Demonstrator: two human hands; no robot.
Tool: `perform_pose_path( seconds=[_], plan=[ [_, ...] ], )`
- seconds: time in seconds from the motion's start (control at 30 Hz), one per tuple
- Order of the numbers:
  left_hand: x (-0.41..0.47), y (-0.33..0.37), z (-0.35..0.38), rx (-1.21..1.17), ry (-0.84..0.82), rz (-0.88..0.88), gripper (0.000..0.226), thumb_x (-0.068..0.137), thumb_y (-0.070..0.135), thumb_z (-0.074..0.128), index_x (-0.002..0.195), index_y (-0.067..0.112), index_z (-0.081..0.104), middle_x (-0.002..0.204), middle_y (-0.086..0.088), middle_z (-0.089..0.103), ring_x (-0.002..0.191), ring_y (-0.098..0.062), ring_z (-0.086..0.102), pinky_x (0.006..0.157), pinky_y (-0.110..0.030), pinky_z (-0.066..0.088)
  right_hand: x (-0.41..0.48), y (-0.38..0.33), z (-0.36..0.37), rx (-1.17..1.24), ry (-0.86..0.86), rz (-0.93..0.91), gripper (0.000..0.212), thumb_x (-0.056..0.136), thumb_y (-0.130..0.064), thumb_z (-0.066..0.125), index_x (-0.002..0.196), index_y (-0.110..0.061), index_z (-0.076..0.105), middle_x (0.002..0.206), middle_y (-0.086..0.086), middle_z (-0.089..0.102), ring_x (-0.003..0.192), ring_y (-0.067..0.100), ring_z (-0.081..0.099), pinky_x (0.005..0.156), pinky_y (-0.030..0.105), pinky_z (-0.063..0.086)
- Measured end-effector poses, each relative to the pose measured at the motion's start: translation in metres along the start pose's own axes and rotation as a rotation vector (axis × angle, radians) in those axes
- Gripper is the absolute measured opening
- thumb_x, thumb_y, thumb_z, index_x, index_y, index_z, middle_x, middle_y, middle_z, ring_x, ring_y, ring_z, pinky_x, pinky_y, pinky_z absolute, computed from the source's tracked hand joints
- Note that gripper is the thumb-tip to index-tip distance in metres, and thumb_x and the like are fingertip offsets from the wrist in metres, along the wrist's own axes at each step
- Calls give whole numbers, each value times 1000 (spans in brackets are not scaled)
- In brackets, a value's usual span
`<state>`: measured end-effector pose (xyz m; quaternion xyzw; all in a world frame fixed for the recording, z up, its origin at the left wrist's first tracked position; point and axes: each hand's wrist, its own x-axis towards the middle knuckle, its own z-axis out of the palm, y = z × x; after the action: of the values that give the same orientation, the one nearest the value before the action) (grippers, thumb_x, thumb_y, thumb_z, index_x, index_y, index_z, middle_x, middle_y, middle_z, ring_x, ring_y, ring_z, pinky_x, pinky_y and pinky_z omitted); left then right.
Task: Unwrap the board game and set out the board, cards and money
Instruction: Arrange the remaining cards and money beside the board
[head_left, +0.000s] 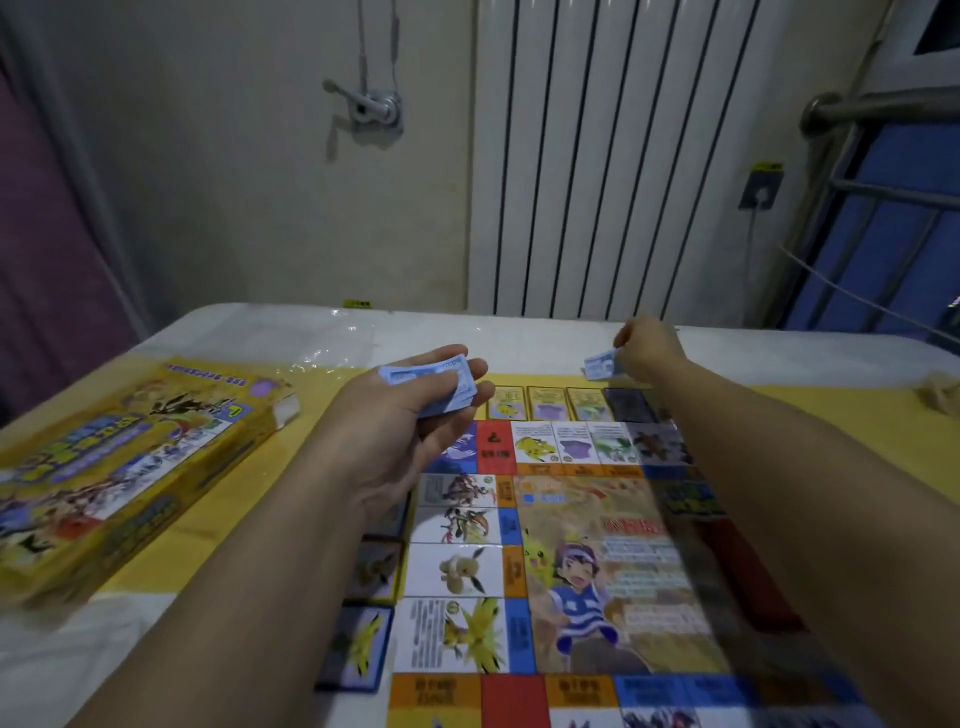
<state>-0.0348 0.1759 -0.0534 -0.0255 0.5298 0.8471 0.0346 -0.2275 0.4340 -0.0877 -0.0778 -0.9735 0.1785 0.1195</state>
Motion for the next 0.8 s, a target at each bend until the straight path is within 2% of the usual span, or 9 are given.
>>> perform_pose_path(
  seconds=[0.13,0.23,0.3,0.37,0.43,0.53,0.63,0.73,0.8],
  plan=[
    [7,-2,-6,10,23,43,15,92,5,54,92,13,67,81,-1,75,69,-11,72,51,-16,53,-1,4,21,-185,-21,-50,19,88,-2,59,106,3,64,112,22,60,99,36,57,77,35,47],
    [7,-5,-7,59,30,81,14,91,6,56,90,14,67,78,0,75,67,-11,71,50,-15,52,-3,4,17,-188,29,-82,29,91,-4,59,120,-3,55,133,22,42,108,39,52,84,39,44],
    [5,-5,-4,91,33,98,13,90,6,58,89,14,67,76,0,75,66,-11,71,49,-15,52,-9,-7,2,-110,80,-137,31,92,-10,58,123,-6,56,137,21,42,108,39,54,86,38,44],
    [2,-5,-1,100,34,107,11,89,6,59,89,13,67,75,0,74,66,-11,71,49,-15,52,-24,-27,-22,40,116,-231,26,94,-17,56,117,-7,62,125,15,57,103,31,57,81,31,42],
    [-4,-1,3,102,46,129,9,89,7,61,89,14,67,75,1,74,67,-10,71,50,-15,52,-55,-54,-50,258,46,-304,22,95,-23,55,107,-9,66,105,7,67,88,17,58,73,24,40],
    [-14,8,6,93,79,178,11,90,6,59,89,15,65,76,1,73,65,-8,70,50,-15,51,-122,-95,-87,642,-290,-380,25,94,-34,55,99,-12,66,87,-3,68,69,9,54,63,20,42],
    [-32,17,0,120,150,219,9,88,6,62,91,14,63,82,-5,69,64,-10,68,50,-16,49,-181,-125,-96,725,-552,-458,28,82,-42,65,96,-18,68,85,-4,70,68,9,55,63,23,42],
    [-59,22,-19,26,181,215,11,86,2,63,86,13,61,71,-5,66,61,-11,65,48,-15,48,-218,-150,-82,810,-539,-476,8,83,-22,71,86,-16,68,75,1,68,62,8,53,55,20,41],
    [-77,21,-38,-71,198,191,12,89,3,60,85,14,60,65,0,67,60,-7,65,48,-14,48,-238,-165,-70,853,-525,-466,5,83,-15,71,84,-12,66,71,2,64,57,5,52,51,16,40]
  ],
)
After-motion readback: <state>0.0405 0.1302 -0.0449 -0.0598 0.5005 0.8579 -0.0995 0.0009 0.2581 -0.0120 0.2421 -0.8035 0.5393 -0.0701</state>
